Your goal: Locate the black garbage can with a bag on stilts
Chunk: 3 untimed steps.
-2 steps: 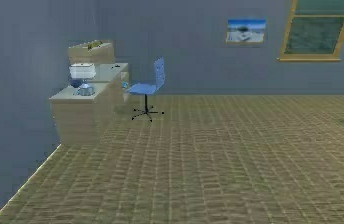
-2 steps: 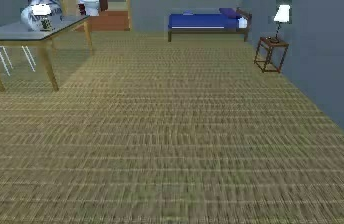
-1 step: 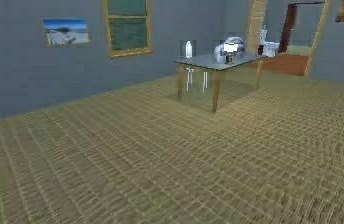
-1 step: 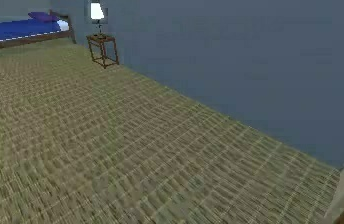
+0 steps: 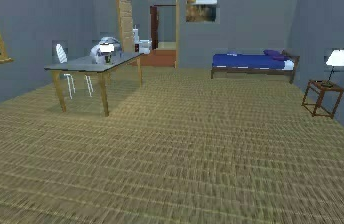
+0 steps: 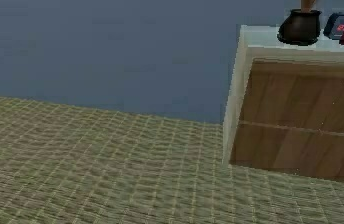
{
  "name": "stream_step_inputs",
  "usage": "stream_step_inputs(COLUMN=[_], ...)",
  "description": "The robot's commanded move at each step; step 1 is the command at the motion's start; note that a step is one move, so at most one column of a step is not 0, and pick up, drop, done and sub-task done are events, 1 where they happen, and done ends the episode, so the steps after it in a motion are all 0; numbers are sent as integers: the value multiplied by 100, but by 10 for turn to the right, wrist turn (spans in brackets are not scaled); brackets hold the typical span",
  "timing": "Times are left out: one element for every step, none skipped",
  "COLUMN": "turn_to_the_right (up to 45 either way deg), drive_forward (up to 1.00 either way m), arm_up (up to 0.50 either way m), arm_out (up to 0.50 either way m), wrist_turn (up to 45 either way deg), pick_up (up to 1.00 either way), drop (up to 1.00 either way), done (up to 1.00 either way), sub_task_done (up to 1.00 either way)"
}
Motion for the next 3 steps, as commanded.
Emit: stream_step_inputs(turn_to_the_right=[0, 0, 0], drive_forward=[100, 100, 100], arm_up=[0, 0, 0], arm_out=[0, 0, 0], wrist_turn=[0, 0, 0], pick_up=[0, 0, 0], drop=[0, 0, 0], done=[0, 0, 0], sub_task_done=[0, 0, 0])
